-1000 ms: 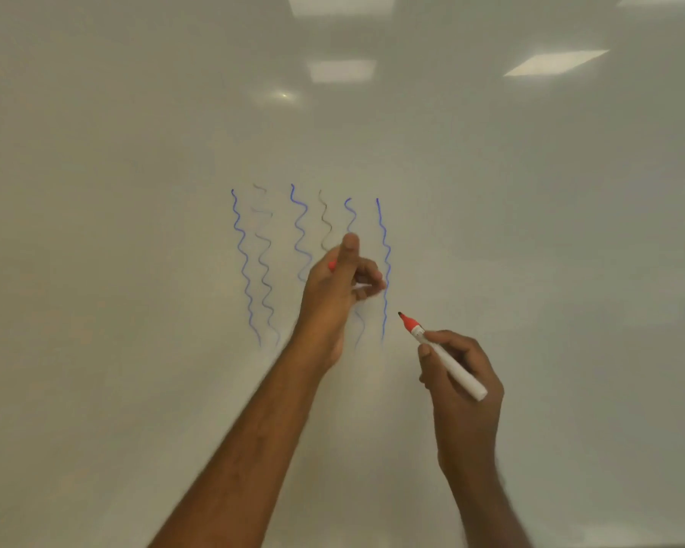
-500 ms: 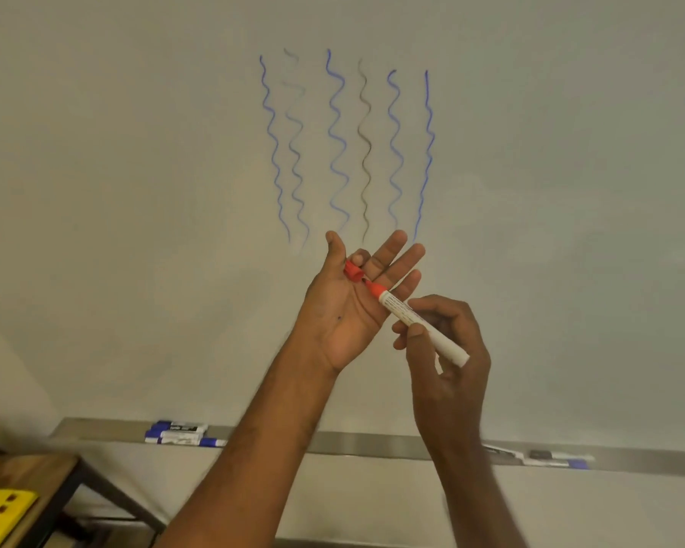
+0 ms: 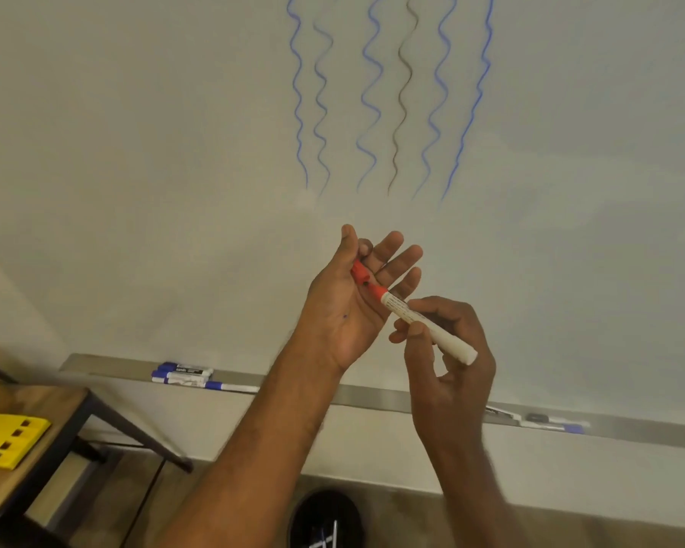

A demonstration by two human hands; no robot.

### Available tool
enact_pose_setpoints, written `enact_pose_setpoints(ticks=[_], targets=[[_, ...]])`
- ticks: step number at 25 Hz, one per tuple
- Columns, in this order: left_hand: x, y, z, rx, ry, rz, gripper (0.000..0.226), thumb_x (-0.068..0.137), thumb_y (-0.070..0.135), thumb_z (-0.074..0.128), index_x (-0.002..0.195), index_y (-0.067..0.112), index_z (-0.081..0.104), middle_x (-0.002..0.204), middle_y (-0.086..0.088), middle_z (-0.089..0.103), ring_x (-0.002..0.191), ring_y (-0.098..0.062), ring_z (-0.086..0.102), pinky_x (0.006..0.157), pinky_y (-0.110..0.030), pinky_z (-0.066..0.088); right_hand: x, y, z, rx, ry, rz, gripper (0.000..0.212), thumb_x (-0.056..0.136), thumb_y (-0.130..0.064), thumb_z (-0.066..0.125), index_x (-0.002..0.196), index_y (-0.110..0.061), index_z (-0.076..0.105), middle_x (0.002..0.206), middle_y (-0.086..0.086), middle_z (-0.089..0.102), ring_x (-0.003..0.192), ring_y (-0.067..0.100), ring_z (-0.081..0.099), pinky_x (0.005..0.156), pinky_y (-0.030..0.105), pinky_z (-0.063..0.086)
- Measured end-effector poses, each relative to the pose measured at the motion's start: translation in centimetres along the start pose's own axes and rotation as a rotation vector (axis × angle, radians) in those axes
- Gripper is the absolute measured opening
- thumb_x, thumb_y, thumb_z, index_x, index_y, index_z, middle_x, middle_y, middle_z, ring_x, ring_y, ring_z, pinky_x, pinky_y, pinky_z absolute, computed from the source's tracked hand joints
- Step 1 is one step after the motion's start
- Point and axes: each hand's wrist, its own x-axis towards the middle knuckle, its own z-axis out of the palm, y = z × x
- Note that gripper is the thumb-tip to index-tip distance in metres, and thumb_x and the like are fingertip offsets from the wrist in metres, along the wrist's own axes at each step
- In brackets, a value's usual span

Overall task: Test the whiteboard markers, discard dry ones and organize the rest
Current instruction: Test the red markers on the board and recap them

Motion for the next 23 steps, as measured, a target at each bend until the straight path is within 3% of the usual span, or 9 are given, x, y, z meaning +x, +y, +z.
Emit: enact_pose_setpoints(ticks=[5,10,14,18,23], targets=[[0.3,-0.8,-2.3,-0.08,0.222,0.077,0.03,0.1,0.039,0.058,0.083,0.014,0.059,0.077,-0.006,0.07,0.068,-0.022,0.071,0.071,-0.038,0.062,-1.7,1.9,0.3,-0.178,-0.11,-0.068,0.018,0.095,-0.02,0.06,0.109,-0.012,0.07,0.099,-0.003,0.072,0.089,0.015,0.071,0.077,0.025,0.056],[0.5,-1.7,-4.8,-0.041,0.302,0.093,0.033,0.1,0.039,0.056,0.081,0.013,0.06,0.068,-0.005,0.066,0.06,-0.02,0.067,0.064,-0.035,0.06,-2.7,3.2,1.1,-0.382,-0.198,-0.227,0.027,0.102,-0.036,0.055,0.114,-0.017,0.069,0.103,-0.003,0.074,0.093,0.003,0.067,0.081,0.018,0.054],[0.1,-2.1,-6.2,-0.043,0.329,0.064,0.044,0.104,0.046,0.047,0.075,0.014,0.058,0.066,-0.005,0.064,0.06,-0.022,0.065,0.067,-0.034,0.059,-2.8,4.6,1.5,-0.399,-0.24,-0.105,0.03,0.099,-0.034,0.062,0.116,-0.012,0.072,0.104,-0.012,0.069,0.093,-0.002,0.065,0.083,0.011,0.05],[-0.1,-2.7,-7.8,0.091,0.41,0.127,0.044,0.107,0.041,0.041,0.075,0.014,0.056,0.067,-0.007,0.063,0.062,-0.027,0.065,0.07,-0.036,0.058,-3.1,6.3,2.1,-0.477,-0.295,0.049,0.021,0.098,-0.026,0.066,0.115,-0.017,0.073,0.097,-0.013,0.071,0.077,-0.007,0.06,0.069,0.006,0.044],[0.0,-4.1,-9.8,0.246,0.499,0.201,0.042,0.11,0.036,0.036,0.075,0.015,0.047,0.057,-0.006,0.056,0.055,-0.028,0.065,0.064,-0.031,0.057,-4.9,7.0,4.2,-0.321,-0.294,0.216,0.021,0.101,-0.024,0.059,0.121,-0.03,0.06,0.104,-0.036,0.059,0.087,-0.008,0.065,0.07,0.006,0.048]])
